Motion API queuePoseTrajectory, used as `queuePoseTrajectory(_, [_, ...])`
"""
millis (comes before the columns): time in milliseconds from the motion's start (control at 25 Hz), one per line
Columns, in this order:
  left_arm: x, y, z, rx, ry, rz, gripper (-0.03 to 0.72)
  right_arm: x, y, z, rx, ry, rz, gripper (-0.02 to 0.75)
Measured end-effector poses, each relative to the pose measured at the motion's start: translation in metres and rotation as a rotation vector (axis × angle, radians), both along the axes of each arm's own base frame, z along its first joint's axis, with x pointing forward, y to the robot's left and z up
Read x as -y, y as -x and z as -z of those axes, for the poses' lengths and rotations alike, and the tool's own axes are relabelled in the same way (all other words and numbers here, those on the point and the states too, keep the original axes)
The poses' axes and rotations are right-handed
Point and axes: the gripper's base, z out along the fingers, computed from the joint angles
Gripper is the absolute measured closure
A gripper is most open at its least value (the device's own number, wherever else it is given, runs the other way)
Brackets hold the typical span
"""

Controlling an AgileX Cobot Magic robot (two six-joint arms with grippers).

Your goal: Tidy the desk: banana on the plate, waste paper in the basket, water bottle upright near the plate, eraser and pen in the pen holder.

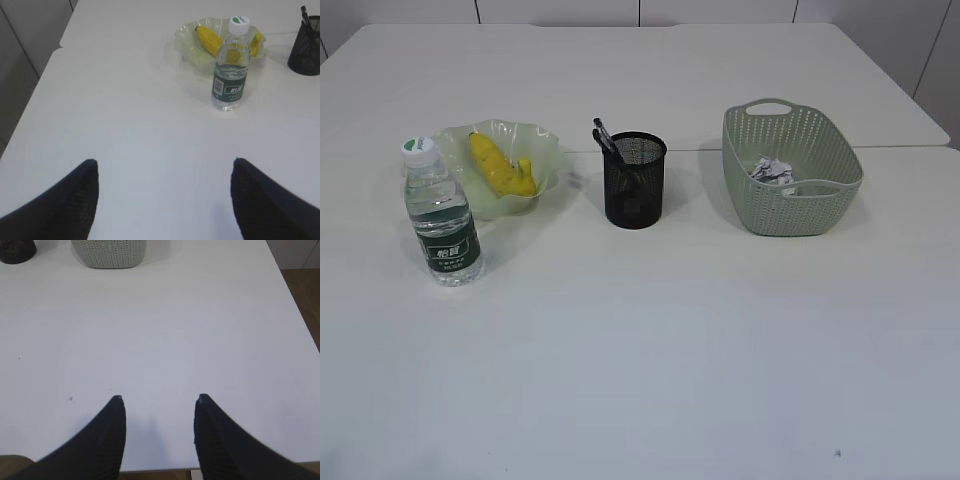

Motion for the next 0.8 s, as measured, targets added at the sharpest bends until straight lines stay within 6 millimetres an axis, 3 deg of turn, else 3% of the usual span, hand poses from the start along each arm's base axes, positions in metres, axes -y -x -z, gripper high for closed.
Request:
queuePoseTrajectory(440, [0.0,-0.002,-0.003,0.042,-0.002,0.003,0.099,0.0,0.002,0.0,0.01,0.004,0.002,0.4])
queuePoseTrajectory(800, [0.0,-0.002,-0.003,0.042,-0.002,0.003,0.099,0.0,0.019,0.0,0.121,0.004,0.002,0.4])
